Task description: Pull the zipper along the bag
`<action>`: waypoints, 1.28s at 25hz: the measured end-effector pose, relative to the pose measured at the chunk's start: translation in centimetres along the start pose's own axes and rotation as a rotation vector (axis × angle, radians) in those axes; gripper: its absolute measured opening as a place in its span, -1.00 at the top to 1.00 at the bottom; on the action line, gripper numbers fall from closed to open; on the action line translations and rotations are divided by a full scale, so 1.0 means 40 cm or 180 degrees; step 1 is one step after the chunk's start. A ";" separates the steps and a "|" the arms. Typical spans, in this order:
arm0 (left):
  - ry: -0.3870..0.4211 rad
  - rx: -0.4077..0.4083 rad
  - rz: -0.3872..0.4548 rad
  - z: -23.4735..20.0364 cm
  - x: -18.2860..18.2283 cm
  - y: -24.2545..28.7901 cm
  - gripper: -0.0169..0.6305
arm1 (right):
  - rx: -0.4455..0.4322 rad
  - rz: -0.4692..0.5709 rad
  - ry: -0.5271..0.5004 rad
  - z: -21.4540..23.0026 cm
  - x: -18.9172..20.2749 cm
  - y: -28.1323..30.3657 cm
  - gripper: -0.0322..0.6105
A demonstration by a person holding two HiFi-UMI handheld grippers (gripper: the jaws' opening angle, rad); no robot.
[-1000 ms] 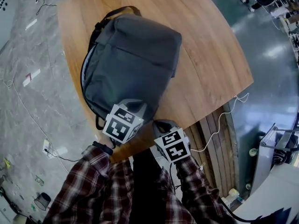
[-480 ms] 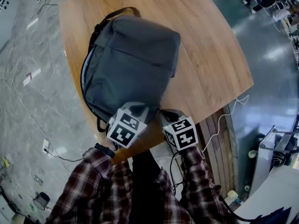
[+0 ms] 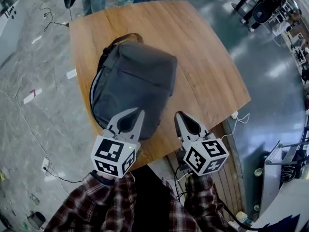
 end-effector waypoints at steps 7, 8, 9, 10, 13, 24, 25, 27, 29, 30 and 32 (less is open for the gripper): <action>0.0227 -0.0189 0.0650 0.057 -0.185 -0.165 0.91 | -0.0394 0.0637 -0.0529 -0.227 -0.163 -0.037 0.87; 0.0275 -0.0216 0.0674 0.064 -0.193 -0.183 0.91 | -0.0449 0.0651 -0.0579 -0.251 -0.168 -0.044 0.87; 0.0313 -0.0241 0.0700 0.068 -0.200 -0.199 0.91 | -0.0493 0.0663 -0.0621 -0.273 -0.172 -0.049 0.87; 0.0335 -0.0260 0.0732 0.070 -0.206 -0.213 0.91 | -0.0527 0.0674 -0.0658 -0.291 -0.174 -0.051 0.87; 0.0312 -0.0273 0.0822 0.070 -0.221 -0.238 0.91 | -0.0597 0.0691 -0.0734 -0.330 -0.178 -0.054 0.87; 0.0395 -0.0207 0.0869 0.088 -0.234 -0.262 0.91 | -0.0690 0.0684 -0.0755 -0.368 -0.179 -0.074 0.87; 0.0397 -0.0196 0.0869 0.090 -0.233 -0.262 0.91 | -0.0696 0.0673 -0.0755 -0.370 -0.177 -0.075 0.87; 0.0404 -0.0179 0.0866 0.092 -0.233 -0.262 0.91 | -0.0700 0.0661 -0.0749 -0.372 -0.174 -0.077 0.87; 0.0432 -0.0169 0.0858 0.094 -0.234 -0.259 0.91 | -0.0695 0.0659 -0.0741 -0.372 -0.174 -0.078 0.87; 0.0444 -0.0165 0.0854 0.095 -0.234 -0.256 0.91 | -0.0694 0.0656 -0.0736 -0.371 -0.174 -0.077 0.87; 0.0448 -0.0156 0.0849 0.096 -0.235 -0.252 0.91 | -0.0693 0.0649 -0.0723 -0.369 -0.173 -0.077 0.87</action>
Point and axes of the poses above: the fingertips, and each gripper's own axes: y forward along the fingers, z to its right, x out of its underside, the point moved 6 cm from there along -y, backward along the fingers, and after that the axes turned 4 degrees about -x, right-handed, at the moved point
